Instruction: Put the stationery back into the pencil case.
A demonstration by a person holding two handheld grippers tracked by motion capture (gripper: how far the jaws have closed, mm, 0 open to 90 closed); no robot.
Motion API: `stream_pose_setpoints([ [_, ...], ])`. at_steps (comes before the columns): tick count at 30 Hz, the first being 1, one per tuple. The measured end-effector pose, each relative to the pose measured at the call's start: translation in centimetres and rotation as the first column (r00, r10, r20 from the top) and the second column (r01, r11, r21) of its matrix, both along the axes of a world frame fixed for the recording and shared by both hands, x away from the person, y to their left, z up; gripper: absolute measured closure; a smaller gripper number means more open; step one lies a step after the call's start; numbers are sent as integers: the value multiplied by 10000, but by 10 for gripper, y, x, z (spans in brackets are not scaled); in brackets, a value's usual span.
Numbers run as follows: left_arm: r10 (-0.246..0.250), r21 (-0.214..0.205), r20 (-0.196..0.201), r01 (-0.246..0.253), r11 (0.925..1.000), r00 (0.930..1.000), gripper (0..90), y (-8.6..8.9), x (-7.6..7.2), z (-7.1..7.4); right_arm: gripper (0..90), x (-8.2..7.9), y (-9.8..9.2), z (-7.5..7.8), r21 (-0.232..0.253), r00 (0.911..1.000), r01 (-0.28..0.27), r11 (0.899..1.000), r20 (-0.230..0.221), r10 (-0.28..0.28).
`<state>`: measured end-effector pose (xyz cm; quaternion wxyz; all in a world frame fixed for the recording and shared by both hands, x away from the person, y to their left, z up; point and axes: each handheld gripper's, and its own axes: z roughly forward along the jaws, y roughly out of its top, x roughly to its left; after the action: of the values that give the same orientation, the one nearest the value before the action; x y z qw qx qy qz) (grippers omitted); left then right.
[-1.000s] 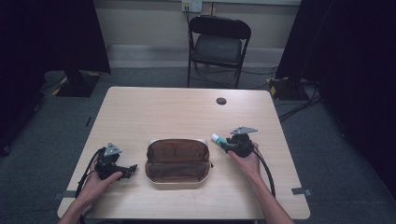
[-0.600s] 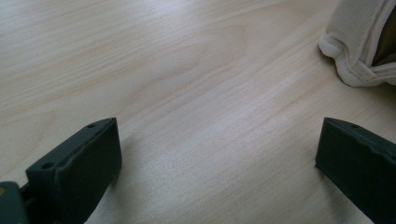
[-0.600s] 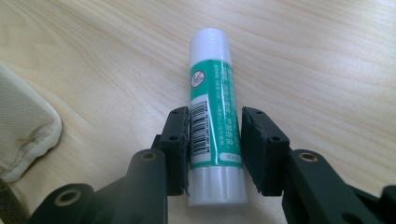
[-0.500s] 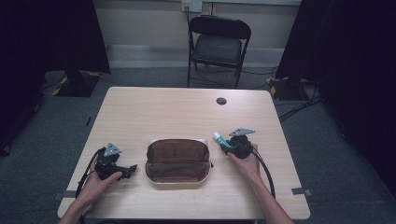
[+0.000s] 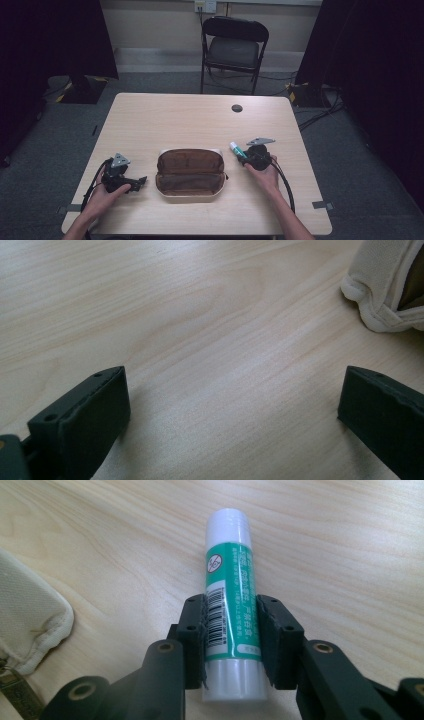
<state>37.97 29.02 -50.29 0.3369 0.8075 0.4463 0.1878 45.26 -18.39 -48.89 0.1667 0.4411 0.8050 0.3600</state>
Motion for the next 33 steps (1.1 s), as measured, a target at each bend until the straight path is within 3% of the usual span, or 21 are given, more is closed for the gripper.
stream_pose_setpoints([
  [4, 4, 1, 4, -4, 10000, 10000, 0, 0, 0, 0, 662, -1, -2, 5, 356, 10000, 39, 9994, -42, -38],
  [17, 2, 5, -2, -2, 10000, 10000, 0, 0, 0, 0, 662, -12, -14, 29, 1088, 9991, -83, 9940, 422, 38],
  [33, 6, -9, 0, -6, 10000, 10000, 0, 0, 0, 0, 662, -29, -14, 64, 1795, 9914, -693, 9813, 1218, 477],
])
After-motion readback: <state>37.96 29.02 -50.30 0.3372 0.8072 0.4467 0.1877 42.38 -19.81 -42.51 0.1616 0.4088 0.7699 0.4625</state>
